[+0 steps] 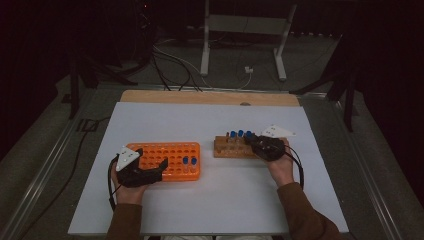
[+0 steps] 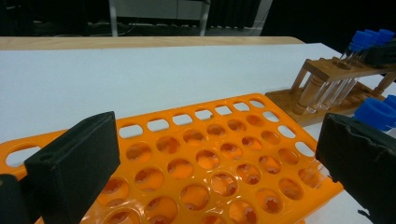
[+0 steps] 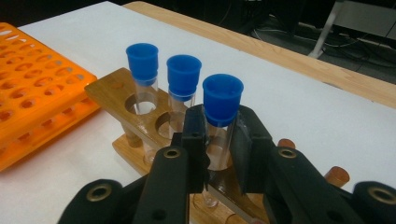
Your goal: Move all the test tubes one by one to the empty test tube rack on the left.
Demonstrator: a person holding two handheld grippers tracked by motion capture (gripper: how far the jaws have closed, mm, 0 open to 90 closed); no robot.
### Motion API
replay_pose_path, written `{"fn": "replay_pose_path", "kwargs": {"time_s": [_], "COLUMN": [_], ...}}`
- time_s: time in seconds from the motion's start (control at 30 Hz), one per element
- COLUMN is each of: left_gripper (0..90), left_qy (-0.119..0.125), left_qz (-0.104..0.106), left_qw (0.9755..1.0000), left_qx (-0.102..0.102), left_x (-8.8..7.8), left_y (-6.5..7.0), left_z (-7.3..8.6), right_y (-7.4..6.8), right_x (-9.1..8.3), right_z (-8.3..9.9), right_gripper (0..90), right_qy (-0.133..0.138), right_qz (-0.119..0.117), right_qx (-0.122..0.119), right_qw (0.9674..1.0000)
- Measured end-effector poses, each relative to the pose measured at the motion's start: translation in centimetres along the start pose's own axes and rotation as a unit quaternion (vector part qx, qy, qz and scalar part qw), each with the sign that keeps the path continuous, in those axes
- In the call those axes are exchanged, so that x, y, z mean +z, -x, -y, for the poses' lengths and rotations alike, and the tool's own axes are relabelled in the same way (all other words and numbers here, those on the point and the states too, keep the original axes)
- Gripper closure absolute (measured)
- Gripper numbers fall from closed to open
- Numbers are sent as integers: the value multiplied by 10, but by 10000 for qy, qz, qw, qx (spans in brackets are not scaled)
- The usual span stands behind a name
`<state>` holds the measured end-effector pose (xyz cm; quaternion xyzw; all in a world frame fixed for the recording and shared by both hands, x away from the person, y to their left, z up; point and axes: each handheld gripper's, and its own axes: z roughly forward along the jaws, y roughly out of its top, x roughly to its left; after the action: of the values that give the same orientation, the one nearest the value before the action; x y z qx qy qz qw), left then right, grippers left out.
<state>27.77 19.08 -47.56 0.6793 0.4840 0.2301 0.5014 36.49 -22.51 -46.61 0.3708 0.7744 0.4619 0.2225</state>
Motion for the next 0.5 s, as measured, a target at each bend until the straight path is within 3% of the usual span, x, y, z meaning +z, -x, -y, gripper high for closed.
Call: {"fn": "replay_pose_path", "kwargs": {"time_s": [0.5], "left_gripper": [7], "left_qy": [-79], "left_qz": [25], "left_qw": [10000], "left_qx": [30], "left_x": [3], "left_y": [0], "left_z": [1], "right_y": [-1], "right_x": [-12], "right_z": [-8], "right_gripper": [766], "right_qy": [231], "right_qz": [-7], "right_qx": [26], "right_qw": [9997]}}
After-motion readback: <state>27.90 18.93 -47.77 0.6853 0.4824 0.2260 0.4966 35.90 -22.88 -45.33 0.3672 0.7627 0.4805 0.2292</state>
